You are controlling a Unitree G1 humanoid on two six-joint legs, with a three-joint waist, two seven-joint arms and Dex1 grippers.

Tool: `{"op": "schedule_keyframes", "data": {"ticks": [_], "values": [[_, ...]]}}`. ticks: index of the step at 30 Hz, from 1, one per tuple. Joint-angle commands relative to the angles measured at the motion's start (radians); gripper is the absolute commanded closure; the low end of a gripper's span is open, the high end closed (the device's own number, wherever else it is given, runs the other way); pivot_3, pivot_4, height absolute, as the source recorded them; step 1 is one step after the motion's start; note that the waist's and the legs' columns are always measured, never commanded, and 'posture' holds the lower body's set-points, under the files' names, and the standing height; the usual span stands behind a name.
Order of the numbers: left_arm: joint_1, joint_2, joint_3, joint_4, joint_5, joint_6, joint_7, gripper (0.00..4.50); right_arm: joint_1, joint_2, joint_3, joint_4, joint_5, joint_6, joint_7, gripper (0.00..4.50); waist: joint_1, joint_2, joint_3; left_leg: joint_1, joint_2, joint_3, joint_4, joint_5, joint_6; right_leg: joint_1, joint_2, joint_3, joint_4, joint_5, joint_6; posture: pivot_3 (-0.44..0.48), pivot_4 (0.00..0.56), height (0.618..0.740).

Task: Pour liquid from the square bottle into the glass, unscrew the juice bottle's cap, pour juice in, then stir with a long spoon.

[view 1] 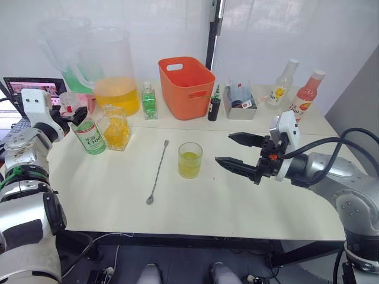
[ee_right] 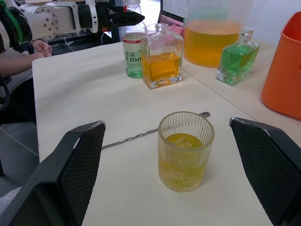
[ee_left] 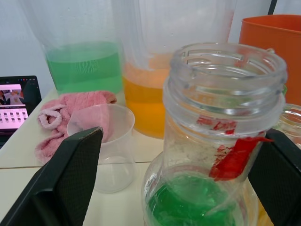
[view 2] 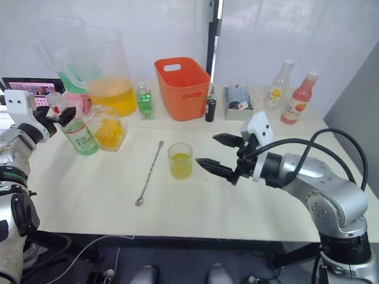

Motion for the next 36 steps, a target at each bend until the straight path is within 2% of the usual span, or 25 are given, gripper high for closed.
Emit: {"op": "schedule_keyframes", "data": {"ticks": [1, 14, 25, 30, 36], "values": [[0.002, 0.019, 0.025, -0.039, -0.023, -0.014, -0.014, 0.04, -0.007, -0.002, -0.009, -0.034, 0.016, -0.005, 0.002, 0.00, 0.000, 0.000, 0.000, 0.000, 0.000, 0.000, 0.000, 0.000, 0.000, 0.000, 0.000, 0.000, 0.000, 0.000, 0.000, 0.000, 0.150, 0.740], [0.053, 0.014, 0.061, -0.117, -0.074, -0.008, -0.081, 0.04, -0.048, 0.016, 0.013, -0.018, 0.024, 0.003, 0.000, 0.00, 0.000, 0.000, 0.000, 0.000, 0.000, 0.000, 0.000, 0.000, 0.000, 0.000, 0.000, 0.000, 0.000, 0.000, 0.000, 0.000, 0.150, 0.740], [0.165, 0.031, 0.122, -0.258, -0.153, 0.017, -0.162, 0.04, -0.065, 0.027, 0.027, -0.002, 0.022, 0.003, 0.009, 0.00, -0.001, 0.000, 0.000, 0.000, 0.000, 0.000, 0.000, 0.000, 0.000, 0.000, 0.000, 0.000, 0.000, 0.000, 0.000, 0.000, 0.150, 0.740], [0.318, 0.060, 0.217, -0.428, -0.269, 0.090, -0.257, 0.04, -0.062, 0.018, 0.025, 0.019, 0.019, -0.004, 0.046, 0.00, -0.007, 0.000, 0.000, 0.000, 0.001, 0.000, 0.000, 0.000, 0.000, 0.000, 0.000, 0.000, 0.000, 0.000, -0.001, 0.000, 0.150, 0.740], [0.573, 0.068, 0.290, -0.799, -0.471, 0.382, -0.353, 0.04, -0.057, -0.003, 0.031, 0.054, 0.006, -0.013, 0.116, 0.00, -0.007, 0.000, 0.000, 0.000, 0.002, 0.001, 0.000, 0.000, 0.000, 0.000, 0.000, -0.001, 0.000, -0.003, -0.006, 0.000, 0.150, 0.740]]}}
